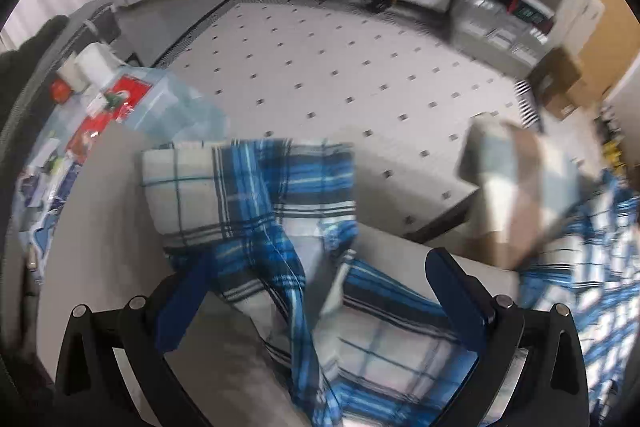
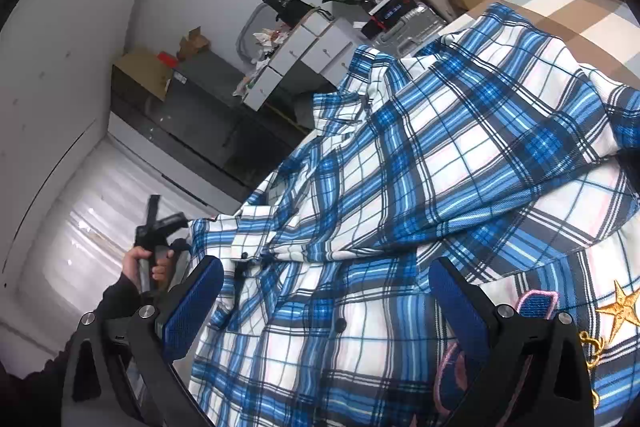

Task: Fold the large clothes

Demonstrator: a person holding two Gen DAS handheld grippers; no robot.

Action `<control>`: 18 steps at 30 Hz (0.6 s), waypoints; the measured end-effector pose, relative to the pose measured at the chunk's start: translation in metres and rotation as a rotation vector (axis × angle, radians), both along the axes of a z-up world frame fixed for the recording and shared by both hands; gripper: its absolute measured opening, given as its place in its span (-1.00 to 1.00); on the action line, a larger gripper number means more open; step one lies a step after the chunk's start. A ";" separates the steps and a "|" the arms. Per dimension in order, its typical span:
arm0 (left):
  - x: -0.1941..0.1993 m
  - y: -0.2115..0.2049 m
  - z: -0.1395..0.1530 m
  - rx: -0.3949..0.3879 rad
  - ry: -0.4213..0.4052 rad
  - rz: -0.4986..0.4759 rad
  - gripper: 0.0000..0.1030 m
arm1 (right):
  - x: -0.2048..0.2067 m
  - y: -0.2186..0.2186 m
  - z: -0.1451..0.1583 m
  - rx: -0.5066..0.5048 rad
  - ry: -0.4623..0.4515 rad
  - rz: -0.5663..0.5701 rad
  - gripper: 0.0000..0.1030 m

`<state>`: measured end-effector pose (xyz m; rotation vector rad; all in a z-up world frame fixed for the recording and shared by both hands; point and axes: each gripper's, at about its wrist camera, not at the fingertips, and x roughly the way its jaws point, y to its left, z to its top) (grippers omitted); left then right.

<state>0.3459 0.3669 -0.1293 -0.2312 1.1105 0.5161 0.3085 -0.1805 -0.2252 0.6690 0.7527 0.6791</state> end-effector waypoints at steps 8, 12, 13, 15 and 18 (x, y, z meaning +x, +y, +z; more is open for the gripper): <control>-0.047 0.016 0.004 -0.103 -0.057 0.023 -0.74 | -0.002 -0.002 0.001 0.004 0.003 -0.006 1.00; -0.096 0.023 0.026 -0.146 -0.177 -0.004 -0.81 | -0.003 -0.003 0.001 0.007 0.003 -0.006 1.00; -0.113 0.026 0.033 -0.159 -0.219 -0.007 -0.81 | -0.003 -0.004 0.002 0.008 0.002 -0.006 1.00; -0.144 0.034 0.043 -0.228 -0.305 -0.021 -0.81 | -0.003 -0.004 0.002 0.007 0.003 -0.005 1.00; -0.180 0.045 0.053 -0.252 -0.380 -0.013 -0.81 | -0.003 -0.004 0.002 0.010 0.007 -0.006 1.00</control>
